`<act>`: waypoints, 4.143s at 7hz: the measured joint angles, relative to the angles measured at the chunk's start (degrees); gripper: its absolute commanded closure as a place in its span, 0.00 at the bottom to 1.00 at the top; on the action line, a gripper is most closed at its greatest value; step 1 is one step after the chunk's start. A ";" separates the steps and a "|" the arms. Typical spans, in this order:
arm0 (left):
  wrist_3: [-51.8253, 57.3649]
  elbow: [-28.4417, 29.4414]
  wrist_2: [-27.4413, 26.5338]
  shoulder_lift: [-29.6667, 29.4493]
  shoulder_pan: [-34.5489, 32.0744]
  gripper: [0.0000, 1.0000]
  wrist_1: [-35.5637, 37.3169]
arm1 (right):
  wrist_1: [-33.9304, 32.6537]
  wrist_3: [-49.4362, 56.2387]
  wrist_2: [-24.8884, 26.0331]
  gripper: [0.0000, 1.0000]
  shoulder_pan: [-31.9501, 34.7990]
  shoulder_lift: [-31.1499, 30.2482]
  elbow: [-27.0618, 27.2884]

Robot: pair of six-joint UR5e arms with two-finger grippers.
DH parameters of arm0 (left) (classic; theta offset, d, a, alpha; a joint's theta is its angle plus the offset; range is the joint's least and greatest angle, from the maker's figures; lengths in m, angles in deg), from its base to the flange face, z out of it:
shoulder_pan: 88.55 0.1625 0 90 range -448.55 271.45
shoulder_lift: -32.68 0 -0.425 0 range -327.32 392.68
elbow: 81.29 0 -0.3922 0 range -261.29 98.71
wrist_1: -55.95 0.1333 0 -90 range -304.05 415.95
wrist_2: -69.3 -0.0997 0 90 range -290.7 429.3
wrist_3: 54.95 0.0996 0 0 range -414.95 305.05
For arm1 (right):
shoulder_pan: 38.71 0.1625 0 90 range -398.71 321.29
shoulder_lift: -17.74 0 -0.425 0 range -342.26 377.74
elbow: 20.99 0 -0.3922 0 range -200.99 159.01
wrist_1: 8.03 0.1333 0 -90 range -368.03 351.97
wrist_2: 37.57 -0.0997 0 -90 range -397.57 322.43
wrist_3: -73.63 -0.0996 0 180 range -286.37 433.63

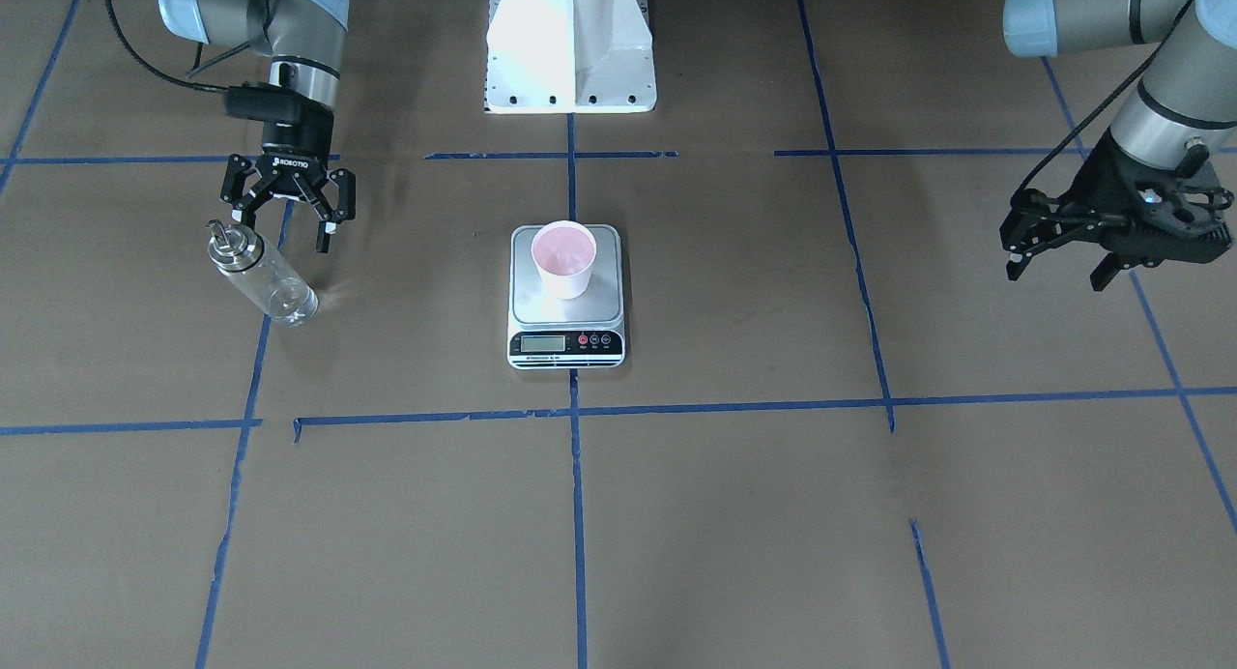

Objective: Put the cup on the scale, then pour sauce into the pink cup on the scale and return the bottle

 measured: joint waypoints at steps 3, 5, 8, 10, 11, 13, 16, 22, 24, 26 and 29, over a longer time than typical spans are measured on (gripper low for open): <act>0.01 0.34 1.30 -0.44 -0.02 0.09 -0.03 | 0.30 -2.70 -0.61 0.00 -4.65 -8.12 7.18; 0.01 0.38 1.56 -0.52 -0.02 0.09 -0.04 | 11.49 -0.64 -4.08 0.00 -4.99 -17.87 8.92; 0.24 0.66 1.73 -0.59 0.04 0.09 -0.14 | 41.23 15.97 -10.19 0.00 -0.90 -23.85 -2.32; 0.56 0.78 1.74 -0.54 -0.02 0.09 -0.20 | 47.98 29.66 -24.68 0.00 13.17 -21.63 -5.06; 0.87 0.80 1.74 -0.49 -0.11 0.06 -0.21 | 48.05 37.58 -36.05 0.00 23.99 -18.00 -6.62; 4.63 1.69 2.91 -0.43 -2.23 0.01 -0.17 | 41.77 50.08 -57.21 0.00 42.76 -9.33 -9.97; 16.60 8.14 7.29 -0.93 -10.56 0.01 -0.49 | 19.99 70.19 -80.46 0.00 62.70 1.23 -11.44; 32.43 20.11 14.21 0.06 -25.08 0.00 4.87 | -16.59 112.22 -104.29 0.00 82.53 5.26 -19.80; 32.37 17.45 17.38 3.87 -25.43 0.00 6.70 | -19.28 113.81 -104.53 0.00 82.93 4.39 -19.87; 32.51 17.37 18.22 5.38 -25.21 0.00 4.65 | -19.44 113.65 -104.78 0.00 82.93 4.05 -19.85; 32.71 18.77 17.72 5.75 -25.01 0.00 4.07 | -19.40 113.59 -105.43 0.00 82.92 4.11 -19.79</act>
